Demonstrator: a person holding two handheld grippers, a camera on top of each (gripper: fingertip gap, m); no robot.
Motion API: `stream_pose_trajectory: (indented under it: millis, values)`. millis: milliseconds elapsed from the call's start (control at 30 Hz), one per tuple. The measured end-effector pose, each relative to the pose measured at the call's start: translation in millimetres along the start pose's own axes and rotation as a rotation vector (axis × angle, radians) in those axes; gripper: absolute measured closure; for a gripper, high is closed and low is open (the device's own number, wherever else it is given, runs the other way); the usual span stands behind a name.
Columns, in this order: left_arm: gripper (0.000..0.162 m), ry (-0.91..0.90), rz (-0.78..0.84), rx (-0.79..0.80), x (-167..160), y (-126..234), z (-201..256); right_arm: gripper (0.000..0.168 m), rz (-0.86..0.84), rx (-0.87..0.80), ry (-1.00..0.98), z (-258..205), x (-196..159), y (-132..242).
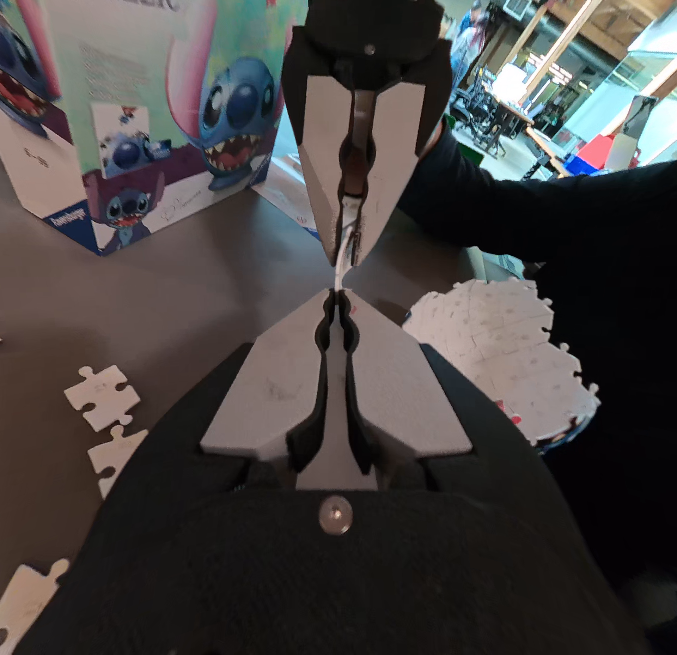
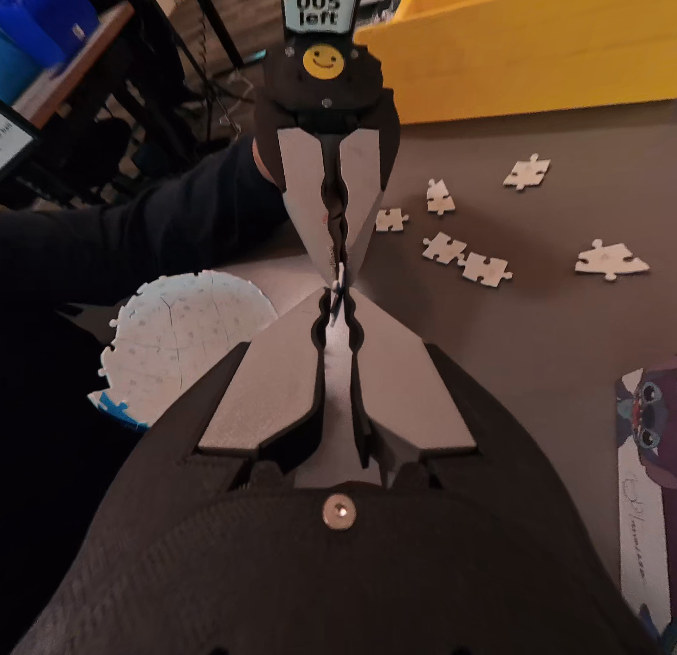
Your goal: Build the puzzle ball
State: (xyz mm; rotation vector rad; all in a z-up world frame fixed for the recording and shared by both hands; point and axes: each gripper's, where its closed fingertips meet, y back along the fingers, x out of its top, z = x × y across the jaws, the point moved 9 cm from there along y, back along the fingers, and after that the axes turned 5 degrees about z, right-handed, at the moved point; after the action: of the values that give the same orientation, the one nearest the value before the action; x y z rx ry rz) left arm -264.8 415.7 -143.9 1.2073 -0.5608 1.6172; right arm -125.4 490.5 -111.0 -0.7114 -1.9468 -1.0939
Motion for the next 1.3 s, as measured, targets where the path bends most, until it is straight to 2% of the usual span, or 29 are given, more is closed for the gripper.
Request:
stream_pose_trajectory:
  millis: [133, 233, 367, 500, 567, 833, 1067, 1300]
  values:
    - [0.160, 0.011, -0.041, -0.046, -2.7, -1.4, 3.7, 0.168, -0.048, 0.011, -0.025, 0.2, -4.9, -2.9]
    - [0.157, 0.007, 0.023, -0.087, 3.2, 8.6, 7.1, 0.168, -0.015, 0.072, -0.064, -1.4, -4.4, -4.8]
    - [0.150, -0.011, 0.197, -0.083, 16.2, 33.9, 5.6, 0.168, 0.010, 0.151, -0.075, -7.9, -3.9, -10.3]
    - [0.154, 0.040, 0.472, 0.021, 23.6, 61.7, -14.5, 0.168, 0.019, 0.234, -0.081, -18.4, -7.2, -25.0]
    - [0.155, 0.089, 0.524, 0.096, 20.1, 68.0, -27.8, 0.168, 0.019, 0.240, -0.090, -21.9, -11.6, -32.6]
    - [0.157, 0.115, 0.485, 0.269, 12.3, 68.0, -44.6, 0.168, -0.051, 0.120, -0.083, -31.6, -22.1, -39.2]
    - [0.155, 0.141, 0.471, 0.281, 9.7, 64.9, -49.7, 0.168, -0.098, 0.113, -0.062, -37.1, -27.2, -39.3]
    - [0.154, 0.129, 0.426, 0.304, 7.7, 57.6, -51.2, 0.168, -0.051, 0.118, -0.063, -33.9, -24.0, -34.8]
